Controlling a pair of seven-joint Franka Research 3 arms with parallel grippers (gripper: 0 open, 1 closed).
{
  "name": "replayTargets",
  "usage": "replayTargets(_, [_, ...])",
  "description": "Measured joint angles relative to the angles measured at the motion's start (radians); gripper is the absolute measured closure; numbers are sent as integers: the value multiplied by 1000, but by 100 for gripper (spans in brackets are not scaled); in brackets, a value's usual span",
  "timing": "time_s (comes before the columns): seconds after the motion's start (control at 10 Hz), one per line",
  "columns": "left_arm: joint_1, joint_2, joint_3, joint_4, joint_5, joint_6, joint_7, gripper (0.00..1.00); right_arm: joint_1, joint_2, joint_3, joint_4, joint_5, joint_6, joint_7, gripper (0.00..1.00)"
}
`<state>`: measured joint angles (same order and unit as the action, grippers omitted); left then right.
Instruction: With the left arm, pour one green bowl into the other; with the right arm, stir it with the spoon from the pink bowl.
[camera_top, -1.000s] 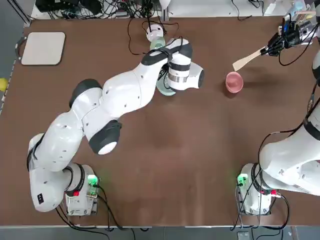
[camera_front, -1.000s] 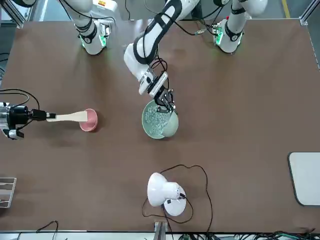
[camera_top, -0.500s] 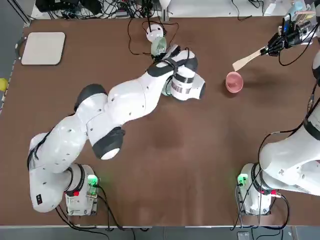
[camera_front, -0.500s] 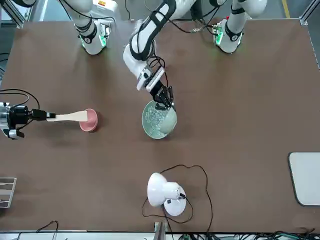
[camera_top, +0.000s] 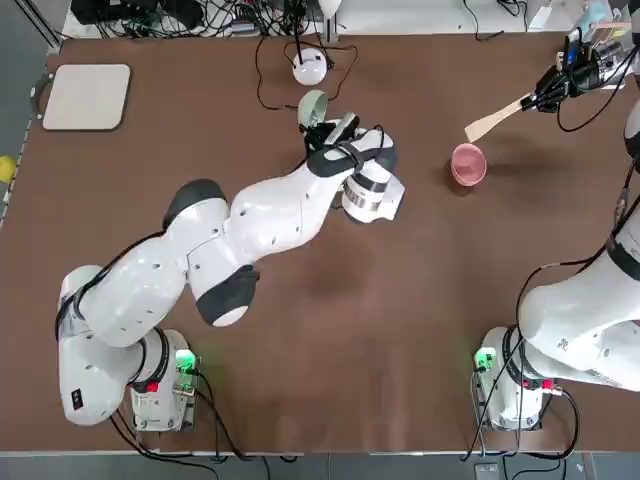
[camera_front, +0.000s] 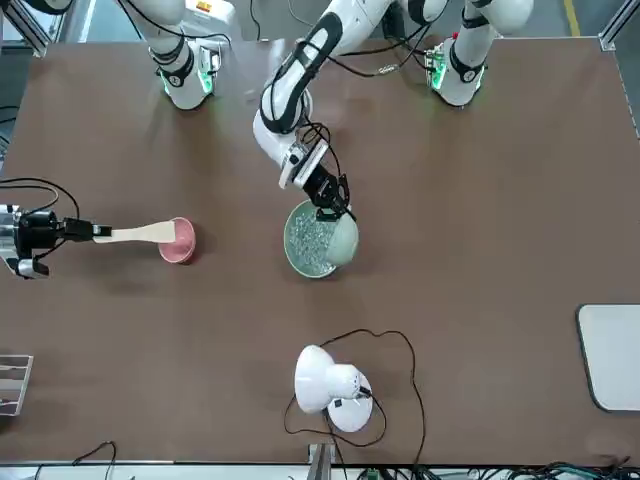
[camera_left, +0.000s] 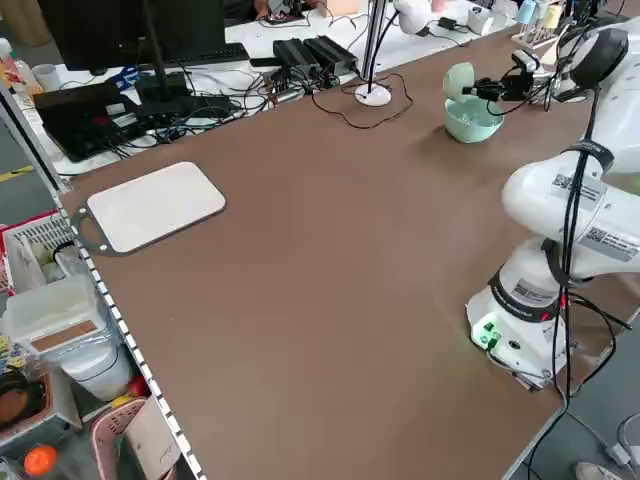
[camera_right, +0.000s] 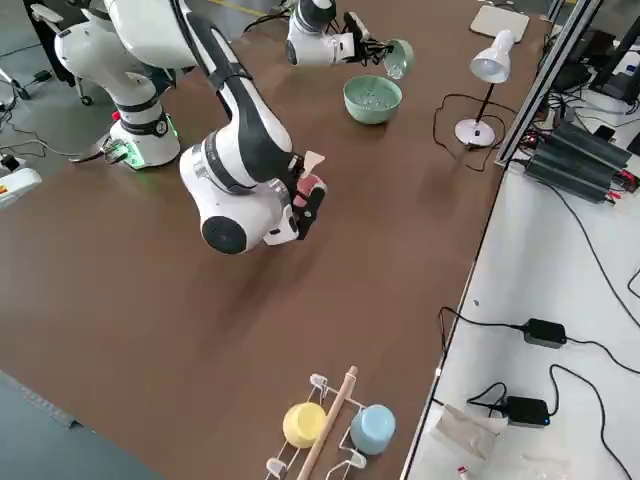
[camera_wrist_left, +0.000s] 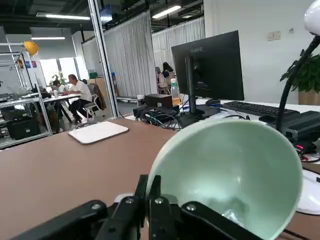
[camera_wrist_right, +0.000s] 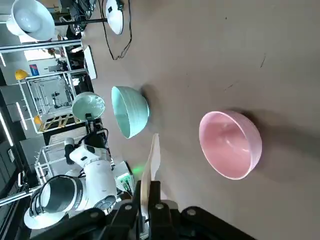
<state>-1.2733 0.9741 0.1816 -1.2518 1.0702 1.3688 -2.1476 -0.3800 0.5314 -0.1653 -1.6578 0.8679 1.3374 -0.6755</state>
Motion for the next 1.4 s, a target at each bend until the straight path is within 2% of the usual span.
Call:
replayTargets(0.3, [-7, 15, 0, -1, 66, -89, 0, 96, 0, 0, 0, 0, 0, 0, 0, 95])
replayTargets(0.6, [-6, 11, 0, 14, 53, -93, 0, 96, 0, 0, 1, -1, 0, 0, 0, 95])
replayTargets(0.8, [22, -41, 3, 35, -67, -25, 0, 96, 0, 0, 1, -1, 0, 0, 1, 95])
replayTargets(1.0, [84, -172, 9, 50, -239, 88, 2, 96, 0, 0, 1, -2, 0, 0, 1, 95])
replayTargets(1.2, [202, -316, 7, 42, -450, 240, 90, 96, 3, 0, 2, -1, 0, -1, 1, 95])
replayTargets(1.4, [320, -352, 3, 27, -617, 318, 216, 96, 23, -13, 3, 3, 0, -2, 38, 95])
